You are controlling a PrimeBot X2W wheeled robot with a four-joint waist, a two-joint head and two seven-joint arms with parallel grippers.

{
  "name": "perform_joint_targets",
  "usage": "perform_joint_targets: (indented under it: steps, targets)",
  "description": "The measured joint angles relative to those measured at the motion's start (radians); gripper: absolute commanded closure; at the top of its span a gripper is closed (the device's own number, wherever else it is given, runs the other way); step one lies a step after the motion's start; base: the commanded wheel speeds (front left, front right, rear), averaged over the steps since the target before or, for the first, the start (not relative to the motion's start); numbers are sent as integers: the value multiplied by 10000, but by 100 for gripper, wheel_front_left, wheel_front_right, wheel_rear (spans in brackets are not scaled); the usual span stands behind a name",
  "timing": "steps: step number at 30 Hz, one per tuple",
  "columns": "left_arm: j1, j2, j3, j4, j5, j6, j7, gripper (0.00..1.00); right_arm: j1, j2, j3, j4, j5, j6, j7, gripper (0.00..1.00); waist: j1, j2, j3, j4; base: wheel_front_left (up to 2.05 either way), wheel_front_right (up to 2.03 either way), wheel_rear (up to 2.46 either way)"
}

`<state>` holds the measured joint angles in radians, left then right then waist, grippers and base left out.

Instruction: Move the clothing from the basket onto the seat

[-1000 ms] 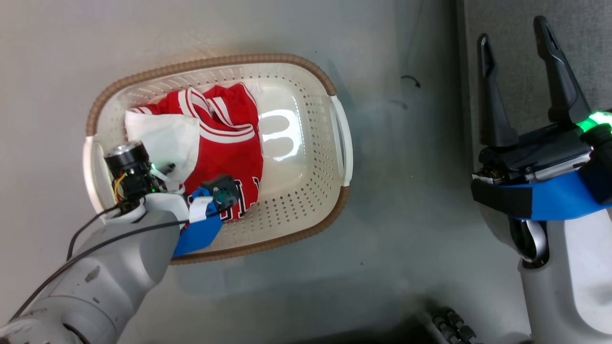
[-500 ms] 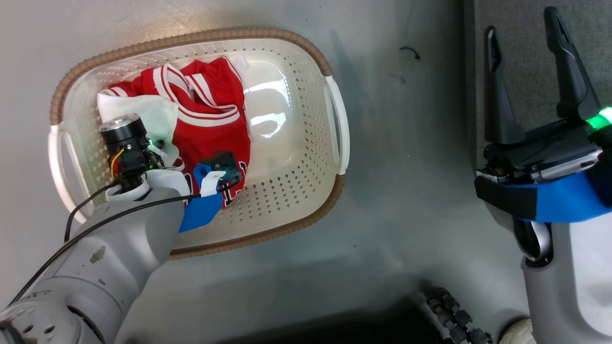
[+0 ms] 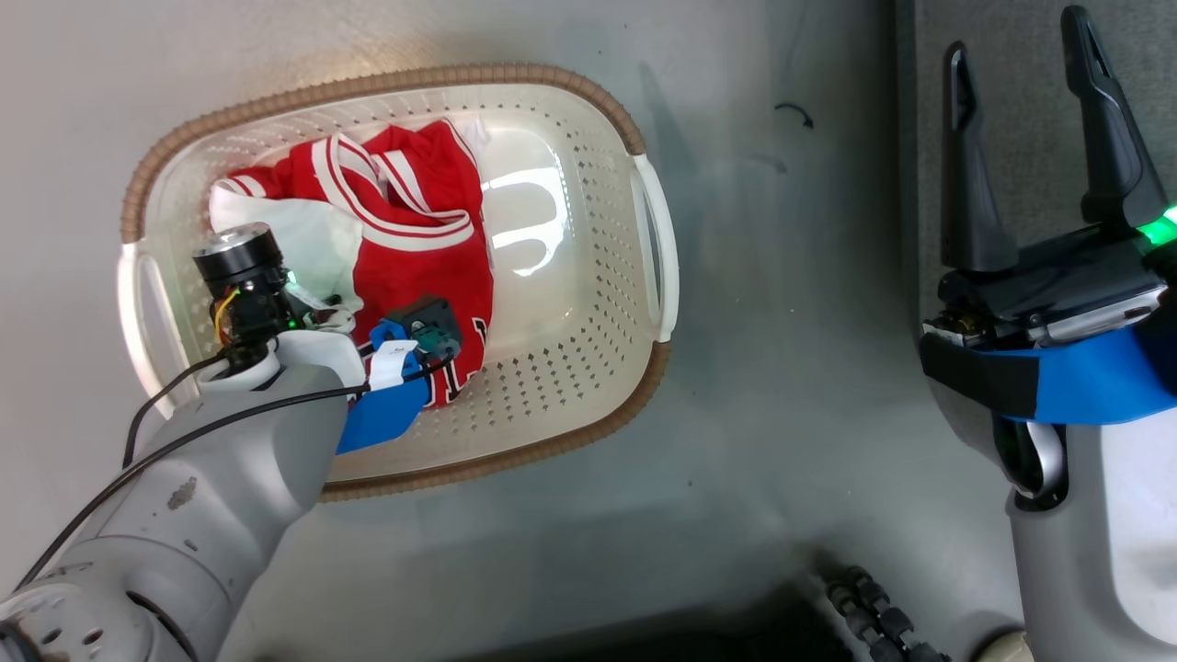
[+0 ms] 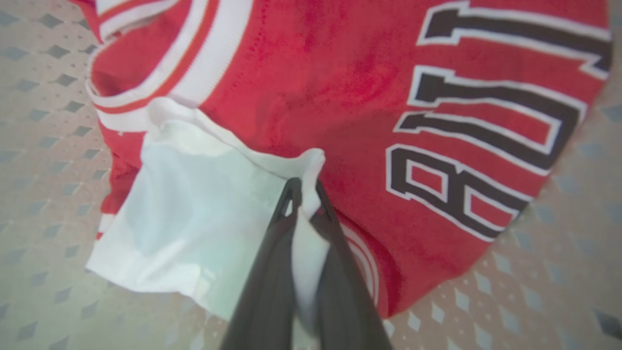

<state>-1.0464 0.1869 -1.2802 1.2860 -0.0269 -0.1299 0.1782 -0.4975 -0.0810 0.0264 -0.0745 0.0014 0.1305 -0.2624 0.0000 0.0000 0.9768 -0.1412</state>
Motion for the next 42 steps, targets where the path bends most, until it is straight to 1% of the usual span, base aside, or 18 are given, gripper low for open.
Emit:
perform_joint_targets:
  steps: [8,12,18,24,31,37,42]
  targets:
    - [-9,-470,0,-13,-403,-2,-704,100,2,29,38,213,27,0,0,0,0,0,-746,83,0,0,0]
    - [-7,-673,4,-36,-976,-2,-1126,100,62,35,27,337,84,0,0,0,0,0,-1232,134,0,0,0]
    - [248,-502,4,-151,-1952,-2,-2105,100,318,44,-17,537,94,0,0,0,-1,0,-2093,250,0,0,0]
    - [603,-631,15,-242,-2794,-2,-2880,100,732,27,-67,790,105,0,0,0,-2,0,-3219,468,0,0,0]
    - [1028,-788,130,-297,-3670,-2,-3584,100,1218,10,-174,1051,148,0,0,0,-2,1,-4384,720,0,0,0]
    - [1279,-897,431,-430,-4389,-2,-4100,100,1685,-2,-284,1292,174,0,0,0,-2,1,-5352,944,0,0,0]
    - [1455,-922,798,-692,-4897,-2,-4326,100,2162,4,-322,1465,182,0,0,0,-3,1,-6216,1094,0,0,0]
